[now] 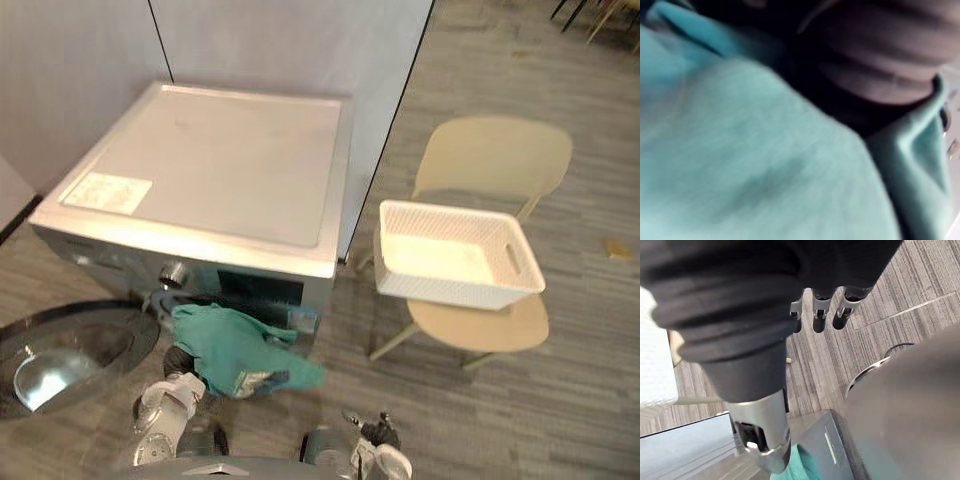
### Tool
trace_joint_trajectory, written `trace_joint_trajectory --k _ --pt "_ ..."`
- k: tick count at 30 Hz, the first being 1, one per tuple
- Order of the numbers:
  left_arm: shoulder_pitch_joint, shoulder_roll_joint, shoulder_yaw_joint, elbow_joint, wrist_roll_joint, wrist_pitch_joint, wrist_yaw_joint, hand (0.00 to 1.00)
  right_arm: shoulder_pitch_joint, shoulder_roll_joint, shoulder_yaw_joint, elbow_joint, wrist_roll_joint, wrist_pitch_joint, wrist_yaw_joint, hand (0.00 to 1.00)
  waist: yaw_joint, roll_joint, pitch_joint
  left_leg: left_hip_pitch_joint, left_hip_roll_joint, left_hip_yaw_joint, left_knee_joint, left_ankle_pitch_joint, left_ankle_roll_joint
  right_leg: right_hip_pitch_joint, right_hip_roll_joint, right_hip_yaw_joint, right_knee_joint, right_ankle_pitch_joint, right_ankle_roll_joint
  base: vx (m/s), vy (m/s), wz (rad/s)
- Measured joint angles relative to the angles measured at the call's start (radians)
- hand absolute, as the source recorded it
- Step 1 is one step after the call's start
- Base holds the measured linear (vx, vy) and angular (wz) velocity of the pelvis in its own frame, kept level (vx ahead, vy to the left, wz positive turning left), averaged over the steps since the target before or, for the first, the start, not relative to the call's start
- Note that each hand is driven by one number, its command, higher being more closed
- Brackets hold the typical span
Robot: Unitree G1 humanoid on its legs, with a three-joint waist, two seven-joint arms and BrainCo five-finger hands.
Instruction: Pick up the laundry basket with both hands and put the clothes into the washing machine.
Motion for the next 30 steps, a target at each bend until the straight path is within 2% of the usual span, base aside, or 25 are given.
trace_joint_trajectory --k 2,4,5,7,9,12,17,23,27,30 --pt "0.0 0.0 0.027 -0.036 -0.003 -0.002 0.028 1.0 -0.016 -0.002 0.021 -0.004 0.002 -0.006 -0.002 0.0 0.0 -0.016 0.026 -0.055 0.0 0.006 0.056 -0.03 0.019 -0.067 -0.019 0.018 0.08 -0.028 -0.001 -0.22 0.018 -0.05" --pt "0.0 -0.001 0.036 -0.053 -0.01 -0.005 0.052 1.0 -0.019 -0.001 0.034 -0.015 0.008 -0.013 -0.008 0.0 0.003 -0.023 0.04 -0.097 0.006 0.017 0.089 -0.042 0.015 -0.121 -0.021 0.035 0.125 -0.042 -0.003 -0.18 -0.004 -0.1" --pt "-0.002 -0.002 0.042 -0.055 -0.015 -0.011 0.064 1.0 -0.02 0.004 0.038 -0.035 0.015 -0.017 -0.009 0.0 0.004 -0.028 0.067 -0.117 0.006 0.031 0.097 -0.043 0.013 -0.143 -0.026 0.042 0.146 -0.043 -0.004 -0.15 -0.026 0.01" --pt "-0.006 -0.005 0.042 -0.079 -0.017 -0.013 0.075 1.0 -0.032 0.005 0.037 -0.048 0.036 -0.024 -0.009 0.0 -0.012 -0.032 0.095 -0.157 0.007 0.023 0.137 -0.043 0.014 -0.178 -0.038 0.035 0.192 -0.056 -0.01 -0.15 -0.027 0.19" --pt "-0.042 -0.006 0.042 -0.116 -0.018 -0.027 0.082 1.0 -0.055 -0.003 0.031 -0.079 0.053 -0.027 -0.018 0.0 -0.015 -0.038 0.148 -0.253 0.011 0.001 0.262 -0.074 0.024 -0.273 -0.063 0.038 0.323 -0.096 -0.015 -0.13 -0.044 0.26" --pt "-0.118 -0.002 0.063 -0.117 -0.018 -0.036 0.114 1.0 -0.114 -0.023 0.012 -0.082 0.081 -0.037 -0.033 0.0 -0.008 -0.04 0.211 -0.407 0.042 -0.025 0.424 -0.121 0.021 -0.424 -0.068 0.052 0.479 -0.147 -0.035 -0.17 -0.08 0.03" --pt "-0.266 -0.008 0.129 -0.037 -0.035 -0.061 0.187 1.0 -0.143 -0.037 0.007 -0.099 0.091 -0.039 -0.079 0.0 -0.005 -0.042 0.258 -0.556 0.099 -0.039 0.532 -0.134 0.023 -0.571 -0.031 0.056 0.562 -0.156 -0.05 -0.07 -0.047 -0.16" --pt "-0.535 0.006 0.236 0.082 -0.056 -0.103 0.279 1.0 -0.146 -0.026 0.008 -0.118 0.135 -0.059 -0.117 0.0 -0.03 -0.048 0.302 -0.733 0.136 -0.069 0.65 -0.161 0.026 -0.736 -0.012 0.061 0.655 -0.159 -0.063 -0.03 -0.011 -0.09" --pt "-0.707 0.091 0.277 0.144 -0.089 -0.125 0.329 1.0 -0.146 0.001 0.005 -0.149 0.179 -0.086 -0.137 0.0 -0.056 -0.073 0.332 -0.841 0.157 -0.081 0.699 -0.171 0.032 -0.839 0.003 0.063 0.687 -0.156 -0.067 -0.03 0.0 -0.13" --pt "-0.823 0.16 0.291 0.216 -0.114 -0.129 0.348 1.0 -0.146 0.007 0.007 -0.156 0.203 -0.096 -0.137 0.0 -0.061 -0.079 0.344 -0.904 0.182 -0.083 0.723 -0.176 0.032 -0.899 0.023 0.064 0.689 -0.14 -0.068 -0.02 -0.007 -0.22"
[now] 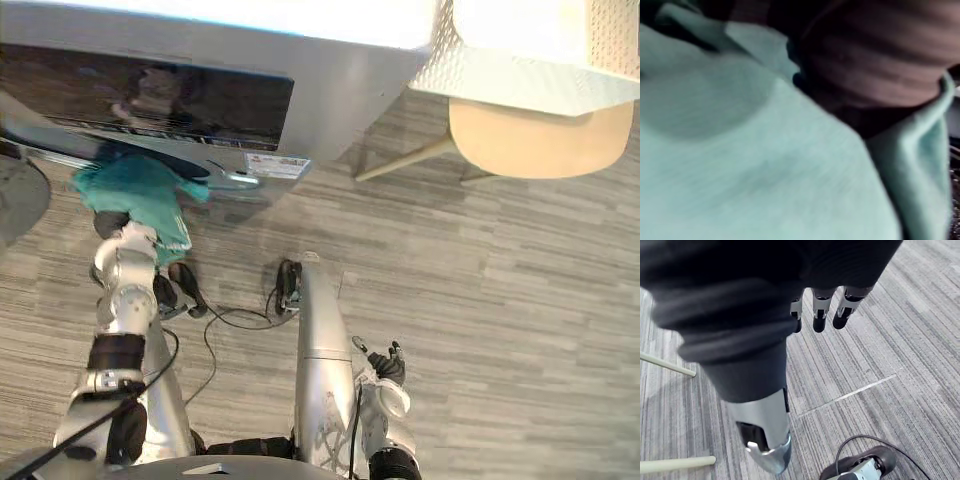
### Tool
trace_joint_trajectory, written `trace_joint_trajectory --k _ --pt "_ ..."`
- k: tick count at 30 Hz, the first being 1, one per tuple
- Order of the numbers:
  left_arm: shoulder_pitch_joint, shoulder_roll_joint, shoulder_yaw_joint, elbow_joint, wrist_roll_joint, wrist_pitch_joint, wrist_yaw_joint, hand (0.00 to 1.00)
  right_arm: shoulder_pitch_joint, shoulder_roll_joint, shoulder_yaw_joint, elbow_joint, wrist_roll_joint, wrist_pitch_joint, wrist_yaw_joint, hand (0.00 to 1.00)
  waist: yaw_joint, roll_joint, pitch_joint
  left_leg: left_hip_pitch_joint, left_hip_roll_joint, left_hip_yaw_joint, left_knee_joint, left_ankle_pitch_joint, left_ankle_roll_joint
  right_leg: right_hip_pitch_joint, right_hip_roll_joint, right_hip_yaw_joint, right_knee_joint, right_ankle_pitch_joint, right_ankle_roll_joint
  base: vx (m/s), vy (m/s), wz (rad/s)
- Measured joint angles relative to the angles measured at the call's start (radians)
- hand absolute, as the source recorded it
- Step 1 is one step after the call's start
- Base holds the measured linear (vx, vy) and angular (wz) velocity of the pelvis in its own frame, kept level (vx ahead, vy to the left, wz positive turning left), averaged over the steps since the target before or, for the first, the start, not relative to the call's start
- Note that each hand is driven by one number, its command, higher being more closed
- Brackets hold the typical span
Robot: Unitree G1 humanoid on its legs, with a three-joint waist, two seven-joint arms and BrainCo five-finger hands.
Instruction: Pick up the laundry basket with both hands and put the clothes into the washing machine.
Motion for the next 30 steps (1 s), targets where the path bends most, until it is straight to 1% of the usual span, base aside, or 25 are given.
trace_joint_trajectory --k 2,3,6,8,10,11,12,13,16,17,18,23,25,26,27,29,30 --pt "-0.062 0.035 0.004 0.033 -0.002 -0.001 0.008 1.0 0.0 0.001 0.0 0.0 0.005 -0.007 0.0 0.0 -0.005 -0.001 0.001 -0.031 0.006 -0.001 0.007 0.0 0.0 -0.029 0.006 0.001 -0.001 0.006 0.001 0.0 0.001 -0.15" --pt "-0.126 0.076 0.005 0.069 -0.009 0.0 0.009 1.0 0.0 0.006 0.001 0.0 0.015 -0.008 0.0 0.0 -0.017 -0.005 0.006 -0.052 0.01 -0.001 0.009 0.0 0.001 -0.049 0.009 0.001 -0.004 0.01 0.003 0.0 -0.003 -0.1" --pt "-0.226 0.147 -0.02 0.126 -0.011 0.001 0.009 1.0 0.0 0.013 0.001 -0.006 0.036 -0.011 0.001 0.0 -0.026 -0.01 0.008 -0.078 0.021 0.0 0.008 0.0 0.001 -0.074 0.019 -0.001 -0.016 0.021 0.005 0.0 -0.007 -0.16" --pt "-0.325 0.208 -0.061 0.177 -0.017 0.01 0.0 1.0 0.0 0.016 0.001 -0.007 0.051 -0.018 0.003 0.0 -0.029 -0.01 0.008 -0.097 0.033 0.006 0.003 0.001 0.002 -0.095 0.031 0.0 -0.033 0.035 0.006 0.0 -0.004 -0.22" --pt "-0.441 0.274 -0.125 0.225 -0.016 0.03 -0.017 1.0 0.0 0.02 0.004 -0.015 0.073 -0.029 0.007 0.0 -0.045 -0.011 0.008 -0.116 0.038 0.014 -0.007 0.003 0.005 -0.117 0.04 0.005 -0.051 0.047 0.011 -0.01 -0.006 -0.18" --pt "-0.47 0.291 -0.144 0.232 -0.016 0.034 -0.018 1.0 0.0 0.021 0.004 -0.019 0.076 -0.029 0.007 0.0 -0.047 -0.011 0.008 -0.122 0.042 0.016 -0.008 0.003 0.005 -0.123 0.043 0.006 -0.055 0.052 0.011 -0.01 -0.004 -0.23" --pt "-0.555 0.328 -0.194 0.26 0.003 0.055 -0.023 1.0 0.001 0.021 0.003 -0.022 0.082 -0.029 0.008 0.0 -0.05 -0.011 0.008 -0.133 0.049 0.025 -0.009 0.004 0.006 -0.14 0.046 0.008 -0.062 0.062 0.013 -0.01 -0.003 -0.22" --pt "-0.604 0.347 -0.225 0.267 0.028 0.064 -0.031 1.0 0.001 0.02 0.002 -0.025 0.087 -0.03 0.009 0.0 -0.052 -0.011 0.009 -0.137 0.052 0.033 -0.009 0.004 0.007 -0.15 0.047 0.011 -0.063 0.066 0.013 0.0 -0.003 -0.2" --pt "-0.721 0.389 -0.293 0.267 0.056 0.069 -0.04 1.0 0.001 0.024 0.002 -0.032 0.092 -0.03 0.011 0.0 -0.059 -0.011 0.01 -0.139 0.061 0.043 -0.008 0.004 0.008 -0.158 0.058 0.022 -0.071 0.074 0.017 0.0 -0.005 -0.16" --pt "-0.775 0.412 -0.306 0.277 0.066 0.059 -0.066 1.0 0.001 0.026 0.001 -0.035 0.092 -0.032 0.014 0.0 -0.064 -0.011 0.01 -0.139 0.066 0.045 -0.009 0.004 0.008 -0.16 0.062 0.022 -0.076 0.079 0.017 -0.01 0.0 -0.15" --pt "-0.786 0.457 -0.33 0.279 0.079 0.046 -0.07 1.0 0.003 0.028 -0.001 -0.034 0.092 -0.037 0.024 0.0 -0.07 -0.011 0.01 -0.141 0.068 0.049 -0.011 0.003 0.008 -0.164 0.064 0.024 -0.079 0.081 0.017 -0.01 -0.001 -0.13" --pt "-0.826 0.5 -0.396 0.298 0.085 0.043 -0.05 1.0 0.011 0.031 -0.015 -0.024 0.093 -0.037 0.046 0.0 -0.066 -0.011 0.009 -0.141 0.072 0.059 -0.011 0.004 0.009 -0.17 0.065 0.028 -0.082 0.087 0.015 0.0 -0.002 -0.02" --pt "-0.836 0.527 -0.433 0.301 0.14 0.046 -0.037 1.0 0.013 0.035 -0.035 -0.002 0.111 -0.039 0.048 0.0 -0.064 -0.011 0.009 -0.141 0.072 0.06 -0.011 0.004 0.01 -0.172 0.065 0.029 -0.081 0.089 0.014 0.0 0.0 0.0" --pt "-0.844 0.541 -0.45 0.304 0.188 0.048 -0.031 1.0 0.022 0.037 -0.044 0.005 0.118 -0.039 0.049 0.0 -0.059 -0.011 0.009 -0.141 0.072 0.061 -0.01 0.004 0.01 -0.174 0.065 0.029 -0.079 0.089 0.014 0.0 0.0 0.0" --pt "-0.85 0.549 -0.459 0.306 0.277 0.057 -0.022 1.0 0.041 0.04 -0.044 0.005 0.123 -0.041 0.052 0.0 -0.054 -0.011 0.008 -0.141 0.072 0.061 -0.009 0.004 0.01 -0.177 0.065 0.029 -0.076 0.089 0.013 0.0 0.0 0.0" --pt "-0.865 0.57 -0.493 0.317 0.356 0.061 -0.004 1.0 0.062 0.044 -0.044 0.008 0.126 -0.048 0.053 0.0 -0.05 -0.011 0.008 -0.144 0.073 0.06 -0.007 0.004 0.01 -0.18 0.065 0.029 -0.073 0.089 0.012 0.0 0.0 0.0" --pt "-0.873 0.58 -0.514 0.329 0.495 0.091 0.018 1.0 0.072 0.044 -0.044 0.02 0.131 -0.051 0.053 0.0 -0.049 -0.012 0.007 -0.147 0.073 0.057 -0.005 0.005 0.01 -0.181 0.065 0.027 -0.071 0.09 0.012 0.0 0.0 0.0"
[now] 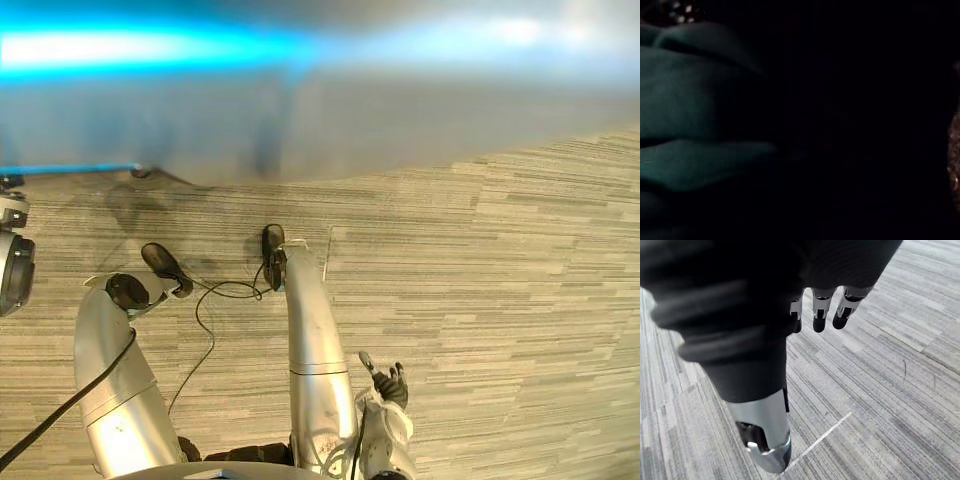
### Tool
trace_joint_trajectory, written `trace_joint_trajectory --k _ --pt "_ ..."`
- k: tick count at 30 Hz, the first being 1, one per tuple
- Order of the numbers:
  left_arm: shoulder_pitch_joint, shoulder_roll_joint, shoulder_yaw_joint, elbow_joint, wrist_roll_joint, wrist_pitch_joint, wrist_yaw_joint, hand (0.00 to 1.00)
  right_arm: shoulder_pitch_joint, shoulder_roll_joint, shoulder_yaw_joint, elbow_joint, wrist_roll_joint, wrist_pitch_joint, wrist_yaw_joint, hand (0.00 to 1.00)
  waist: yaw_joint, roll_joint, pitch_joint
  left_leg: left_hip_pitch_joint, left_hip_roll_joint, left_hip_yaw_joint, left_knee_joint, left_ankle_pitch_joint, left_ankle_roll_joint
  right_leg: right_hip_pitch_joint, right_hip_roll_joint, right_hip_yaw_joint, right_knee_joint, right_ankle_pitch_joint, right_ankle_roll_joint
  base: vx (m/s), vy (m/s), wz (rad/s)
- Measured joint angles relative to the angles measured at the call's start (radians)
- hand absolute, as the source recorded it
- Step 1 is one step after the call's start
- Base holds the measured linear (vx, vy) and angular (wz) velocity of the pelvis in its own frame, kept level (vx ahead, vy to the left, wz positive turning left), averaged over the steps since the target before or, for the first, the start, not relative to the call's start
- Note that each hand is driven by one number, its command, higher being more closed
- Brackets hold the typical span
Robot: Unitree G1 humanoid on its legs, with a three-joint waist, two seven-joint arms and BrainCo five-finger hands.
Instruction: Pick up the laundry basket with both hands and put the clothes into the washing machine.
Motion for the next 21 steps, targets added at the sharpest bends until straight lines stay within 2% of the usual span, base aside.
trace_joint_trajectory --k 1,2,3,4,7,9,17,21 --pt "-0.004 0.005 -0.012 0.005 0.067 0.017 0.009 1.0 0.001 0.0 0.0 0.006 0.0 -0.001 0.001 0.0 0.0 0.0 0.0 -0.001 0.0 0.0 0.0 0.0 0.001 -0.001 0.0 0.0 0.0 0.0 0.0 0.0 0.0 0.0" --pt "-0.006 0.014 -0.03 0.007 0.223 0.05 0.02 1.0 0.002 -0.001 0.0 0.02 0.001 -0.007 0.016 0.0 0.0 -0.001 -0.001 -0.002 0.0 0.0 0.002 0.0 0.001 -0.002 0.0 0.0 0.0 0.0 -0.001 0.0 0.0 0.0" --pt "-0.012 0.017 -0.04 0.016 0.28 0.059 0.021 0.0 0.003 -0.001 0.0 0.023 0.001 -0.008 0.024 0.0 0.001 -0.001 -0.001 -0.003 0.001 0.0 0.002 0.0 0.001 -0.003 0.0 0.001 0.0 0.001 -0.001 0.0 0.0 0.0" --pt "-0.031 0.018 -0.063 0.05 0.388 0.08 0.016 0.0 0.008 -0.001 0.002 0.022 0.006 -0.016 0.037 0.0 0.003 -0.001 -0.001 -0.006 0.001 0.0 0.003 0.001 0.002 -0.005 0.0 0.001 0.0 0.002 -0.002 0.0 0.0 0.0" --pt "-0.059 0.019 -0.077 0.09 0.498 0.115 0.015 0.0 0.011 -0.002 0.005 0.025 0.028 -0.028 0.041 0.0 0.004 -0.002 -0.025 -0.037 0.001 0.0 0.006 0.008 0.008 -0.036 0.0 0.001 0.0 0.013 -0.006 -0.02 -0.004 -0.03" --pt "-0.078 0.019 -0.08 0.132 0.53 0.13 0.014 0.0 0.011 -0.002 0.007 0.024 0.034 -0.035 0.044 0.0 0.002 -0.002 -0.025 -0.043 0.003 -0.001 0.009 0.01 0.01 -0.042 0.001 0.0 -0.001 0.019 -0.007 -0.02 -0.002 -0.02" --pt "-0.149 0.018 -0.073 0.203 0.497 0.166 -0.052 0.0 0.015 -0.008 0.024 0.023 0.041 -0.032 0.065 0.0 -0.005 -0.004 -0.026 -0.082 0.007 0.001 0.01 0.028 0.028 -0.073 0.0 0.0 -0.017 0.056 -0.003 -0.05 -0.002 -0.03" --pt "-0.159 0.011 0.002 0.196 0.481 0.166 -0.065 0.0 0.017 -0.008 0.025 0.022 0.055 -0.018 0.065 0.0 -0.009 -0.004 -0.026 -0.106 0.001 0.002 -0.003 0.049 0.037 -0.093 -0.003 -0.002 -0.033 0.08 -0.003 -0.06 -0.002 0.0"
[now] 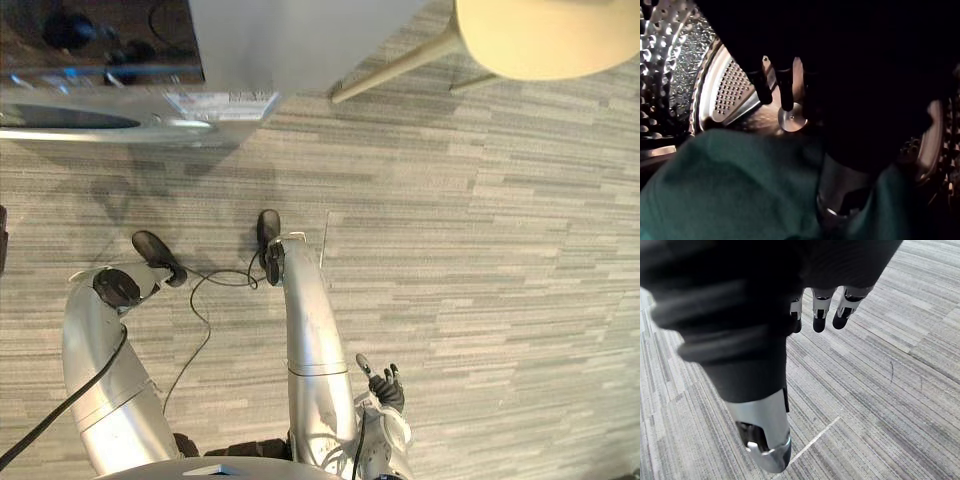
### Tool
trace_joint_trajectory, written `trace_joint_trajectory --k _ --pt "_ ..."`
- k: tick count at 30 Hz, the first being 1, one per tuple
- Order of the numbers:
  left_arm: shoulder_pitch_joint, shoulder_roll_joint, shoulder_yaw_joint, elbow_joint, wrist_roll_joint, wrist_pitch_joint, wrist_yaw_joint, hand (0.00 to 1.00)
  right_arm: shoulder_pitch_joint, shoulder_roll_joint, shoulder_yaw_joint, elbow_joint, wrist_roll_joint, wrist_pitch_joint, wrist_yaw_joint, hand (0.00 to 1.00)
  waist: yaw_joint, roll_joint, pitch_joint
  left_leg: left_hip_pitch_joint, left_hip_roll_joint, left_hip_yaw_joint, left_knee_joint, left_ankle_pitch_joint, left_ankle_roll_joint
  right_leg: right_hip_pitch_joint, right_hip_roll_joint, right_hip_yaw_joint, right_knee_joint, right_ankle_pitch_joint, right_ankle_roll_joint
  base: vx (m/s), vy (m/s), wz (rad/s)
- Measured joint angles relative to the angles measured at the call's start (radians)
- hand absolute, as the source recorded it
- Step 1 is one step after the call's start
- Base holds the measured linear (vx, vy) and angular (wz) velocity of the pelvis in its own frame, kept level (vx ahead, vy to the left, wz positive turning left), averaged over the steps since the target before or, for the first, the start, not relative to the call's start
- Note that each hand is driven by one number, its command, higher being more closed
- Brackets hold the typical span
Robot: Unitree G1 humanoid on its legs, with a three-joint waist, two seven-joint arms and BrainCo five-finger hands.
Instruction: Pick up the laundry basket with both hands and put the clothes into the washing machine.
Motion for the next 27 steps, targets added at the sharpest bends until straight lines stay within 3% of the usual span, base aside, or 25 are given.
trace_joint_trajectory --k 5,11,15,17,20,22,27 --pt "0.06 -0.05 0.147 -0.051 -0.104 -0.014 0.0 0.0 0.0 -0.002 0.001 0.0 0.004 0.002 -0.001 0.0 0.008 0.0 0.0 0.001 -0.002 -0.005 -0.002 0.01 0.005 0.006 -0.002 -0.005 0.001 0.002 0.0 -0.04 -0.015 0.03" --pt "0.235 -0.172 0.278 -0.056 -0.5 -0.035 0.001 0.0 0.0 -0.002 0.0 -0.001 0.002 0.035 -0.012 0.0 0.01 0.0 0.0 0.004 -0.02 -0.011 -0.018 0.023 0.007 0.015 -0.02 -0.014 -0.002 0.002 0.0 -0.03 -0.004 0.11" --pt "0.426 -0.224 0.395 -0.209 -0.694 -0.079 0.025 0.0 -0.002 -0.001 -0.001 -0.001 -0.001 0.043 -0.048 0.0 0.015 0.0 0.0 0.021 -0.025 -0.021 -0.025 0.027 0.001 0.036 -0.022 -0.023 -0.003 -0.001 -0.004 -0.03 -0.009 0.06" --pt "0.51 -0.254 0.437 -0.287 -0.733 -0.113 0.054 0.0 -0.002 0.0 -0.002 -0.002 -0.023 0.044 -0.055 0.0 0.017 0.0 0.0 0.033 -0.031 -0.021 -0.033 0.029 -0.005 0.047 -0.026 -0.023 -0.003 -0.004 -0.008 -0.03 -0.022 0.11" --pt "0.678 -0.367 0.497 -0.404 -0.795 -0.162 0.117 0.0 -0.004 -0.001 -0.002 -0.003 -0.037 0.046 -0.076 0.0 0.026 0.001 0.0 0.079 -0.04 -0.024 -0.048 0.032 -0.014 0.092 -0.034 -0.03 -0.003 -0.018 -0.013 -0.03 -0.037 0.16" --pt "0.805 -0.479 0.527 -0.475 -0.795 -0.174 0.161 0.0 -0.007 -0.003 -0.002 -0.003 -0.038 0.046 -0.078 0.0 0.039 0.001 0.0 0.124 -0.046 -0.025 -0.058 0.03 -0.017 0.134 -0.035 -0.031 -0.003 -0.033 -0.01 -0.03 -0.048 0.13" --pt "1.016 -0.618 0.53 -0.61 -0.785 -0.202 0.214 0.0 -0.023 -0.004 -0.001 -0.001 -0.065 0.045 -0.086 0.0 0.044 0.002 0.0 0.212 -0.049 -0.029 -0.074 0.026 -0.024 0.223 -0.034 -0.037 -0.012 -0.045 -0.015 -0.02 -0.047 0.05"
